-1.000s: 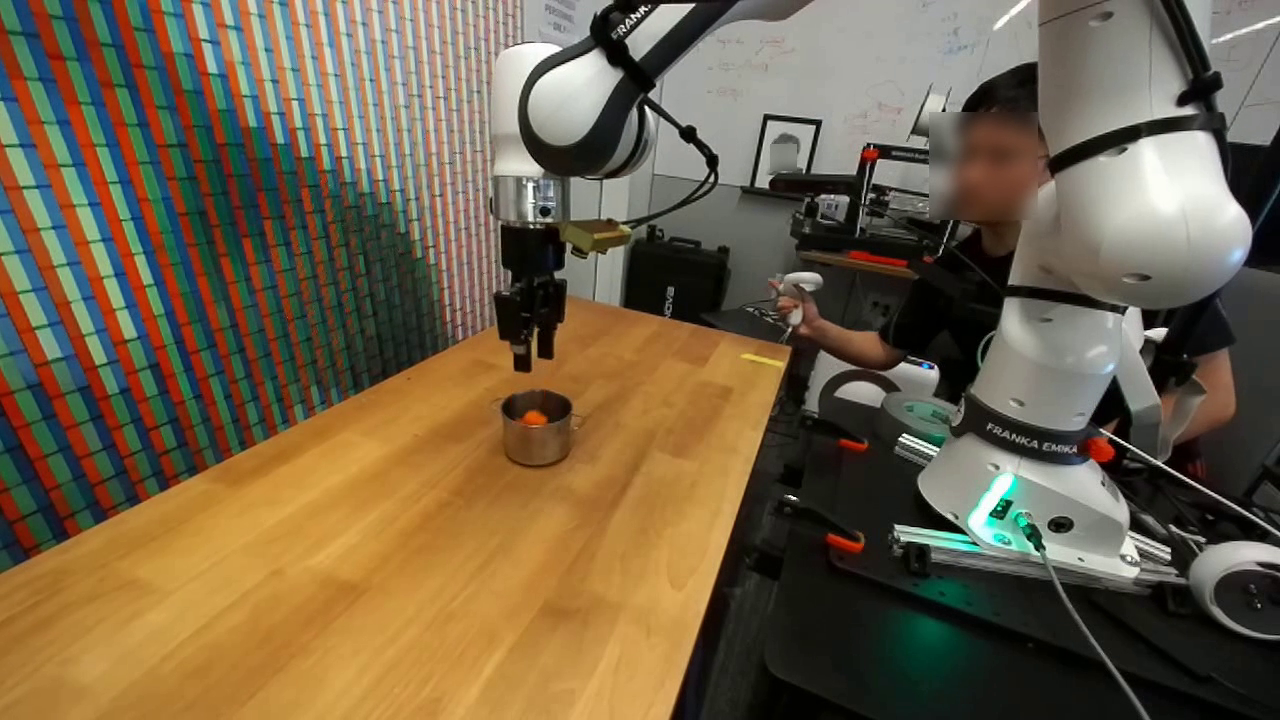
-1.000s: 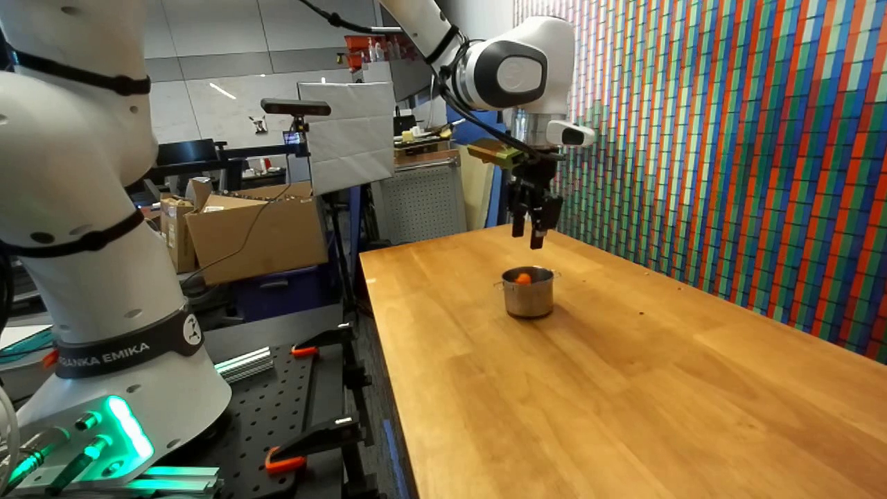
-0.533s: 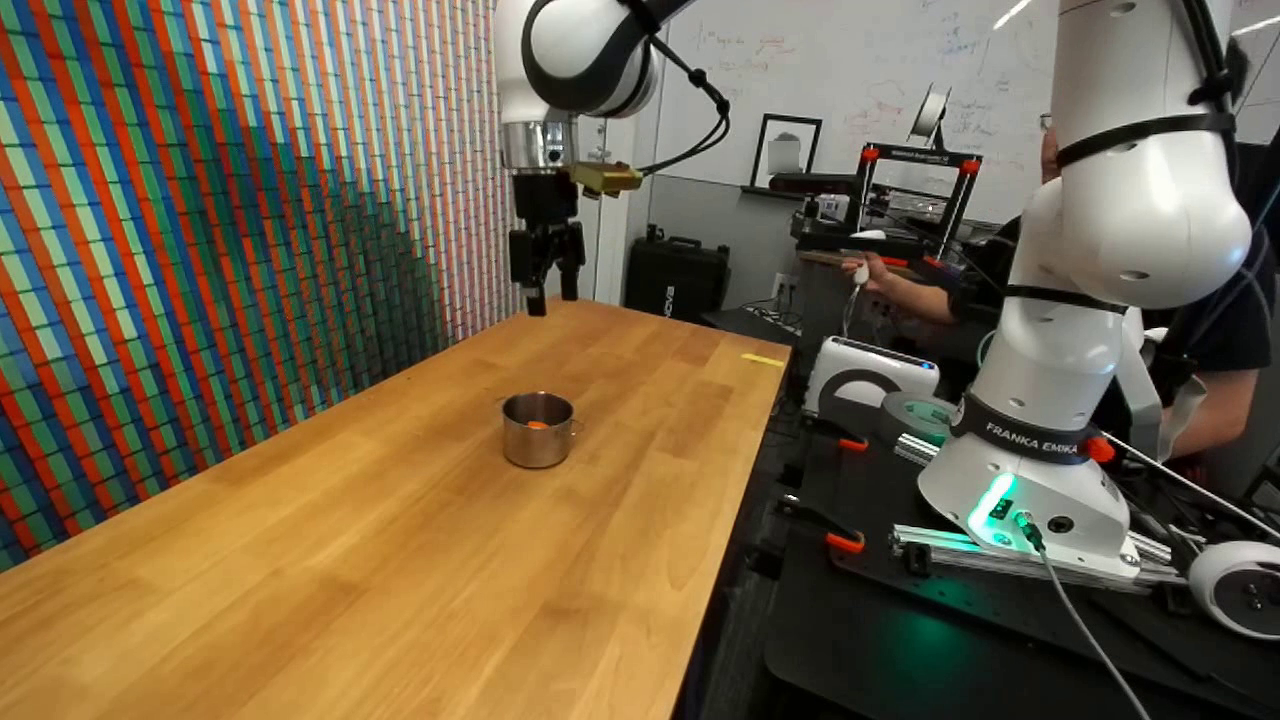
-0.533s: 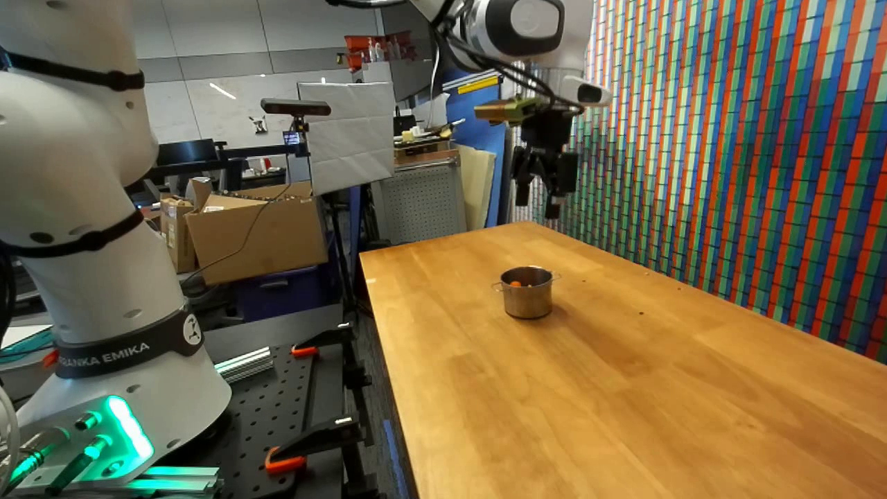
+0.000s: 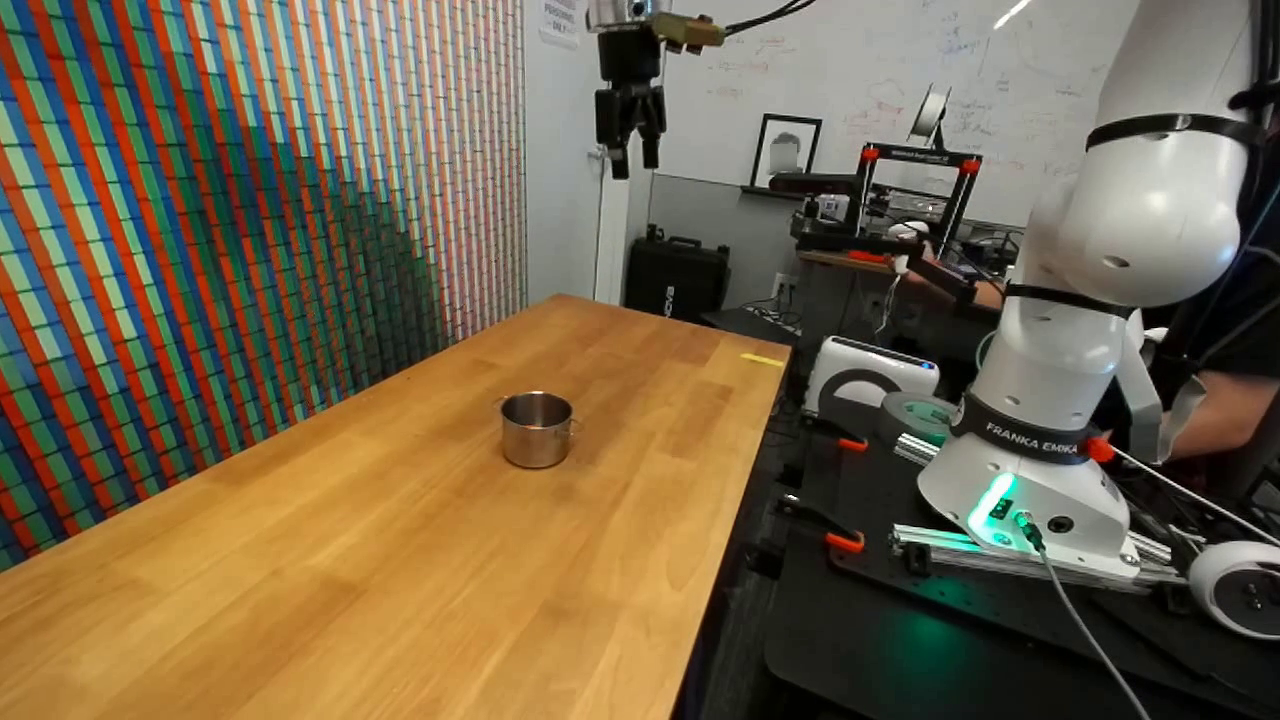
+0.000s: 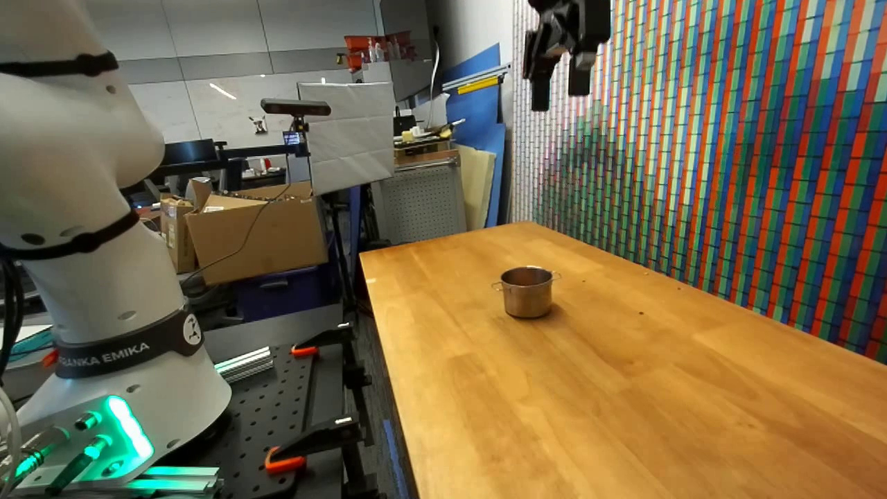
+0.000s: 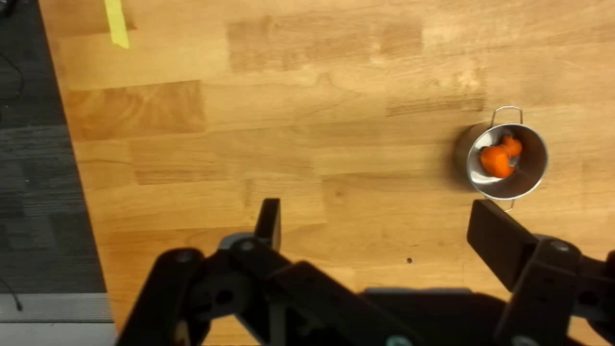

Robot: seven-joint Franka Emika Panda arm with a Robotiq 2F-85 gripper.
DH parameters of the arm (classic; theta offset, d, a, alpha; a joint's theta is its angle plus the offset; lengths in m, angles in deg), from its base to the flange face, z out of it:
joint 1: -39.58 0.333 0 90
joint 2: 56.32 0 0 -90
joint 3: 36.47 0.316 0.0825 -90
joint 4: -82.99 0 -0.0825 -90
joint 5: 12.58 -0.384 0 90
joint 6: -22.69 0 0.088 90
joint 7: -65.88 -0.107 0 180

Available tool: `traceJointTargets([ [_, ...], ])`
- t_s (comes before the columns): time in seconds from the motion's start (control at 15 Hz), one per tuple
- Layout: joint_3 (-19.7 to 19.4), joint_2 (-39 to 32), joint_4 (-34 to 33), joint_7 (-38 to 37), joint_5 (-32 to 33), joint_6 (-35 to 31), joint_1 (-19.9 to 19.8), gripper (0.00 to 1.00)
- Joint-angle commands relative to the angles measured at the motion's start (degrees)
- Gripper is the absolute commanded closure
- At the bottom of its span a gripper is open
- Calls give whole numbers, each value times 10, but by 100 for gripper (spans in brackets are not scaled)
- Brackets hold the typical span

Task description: Put the rubber duck in the pot

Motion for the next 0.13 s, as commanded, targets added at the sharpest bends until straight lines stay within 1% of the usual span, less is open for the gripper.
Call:
traceJointTargets([
  [0.0, 1, 14, -2, 1, 1, 10, -11, 0],
  [0.07, -2, 23, -2, 1, 1, 16, -15, 0],
])
